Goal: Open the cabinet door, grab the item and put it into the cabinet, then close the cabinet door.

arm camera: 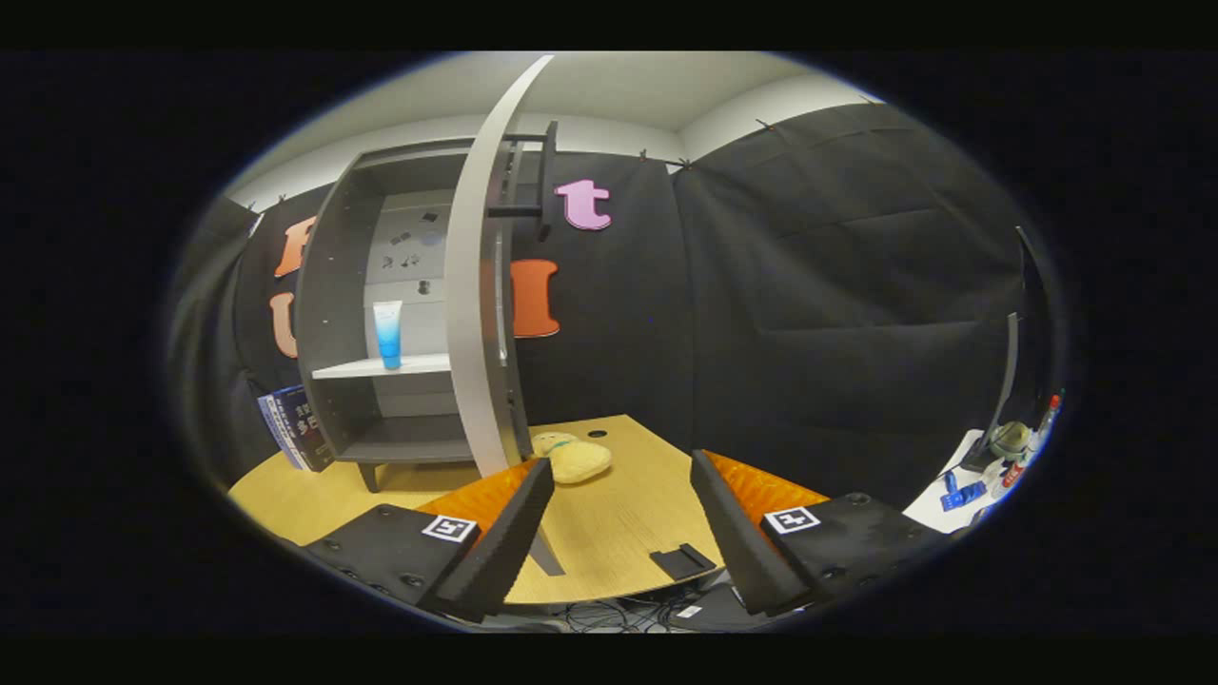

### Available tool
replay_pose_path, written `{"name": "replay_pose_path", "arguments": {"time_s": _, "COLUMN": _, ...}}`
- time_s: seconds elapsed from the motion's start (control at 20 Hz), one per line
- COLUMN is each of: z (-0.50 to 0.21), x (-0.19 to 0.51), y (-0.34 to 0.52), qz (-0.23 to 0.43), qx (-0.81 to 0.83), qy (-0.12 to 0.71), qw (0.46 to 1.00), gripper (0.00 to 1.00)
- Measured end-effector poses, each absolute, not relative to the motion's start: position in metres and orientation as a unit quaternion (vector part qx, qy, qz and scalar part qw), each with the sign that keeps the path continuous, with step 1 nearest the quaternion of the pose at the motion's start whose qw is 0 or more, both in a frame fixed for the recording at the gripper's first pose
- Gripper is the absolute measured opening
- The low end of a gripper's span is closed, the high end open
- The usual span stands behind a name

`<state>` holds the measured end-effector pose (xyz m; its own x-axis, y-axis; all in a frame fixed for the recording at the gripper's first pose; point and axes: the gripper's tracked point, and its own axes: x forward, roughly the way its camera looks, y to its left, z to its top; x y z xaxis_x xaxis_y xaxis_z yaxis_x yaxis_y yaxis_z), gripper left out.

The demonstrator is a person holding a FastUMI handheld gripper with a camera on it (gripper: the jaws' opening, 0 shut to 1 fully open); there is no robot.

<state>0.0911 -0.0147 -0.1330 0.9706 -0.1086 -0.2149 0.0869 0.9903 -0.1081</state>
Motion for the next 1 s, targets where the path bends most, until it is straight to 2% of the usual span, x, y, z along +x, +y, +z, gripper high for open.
{"name": "replay_pose_path", "arguments": {"time_s": 0.55, "z": -0.145, "x": 0.086, "y": 0.077, "qz": 0.015, "qx": -0.035, "qy": 0.104, "qw": 0.994, "gripper": 0.95}}
{"name": "replay_pose_path", "arguments": {"time_s": 1.0, "z": -0.169, "x": 0.126, "y": 0.173, "qz": 0.085, "qx": 0.024, "qy": 0.121, "qw": 0.989, "gripper": 0.96}}
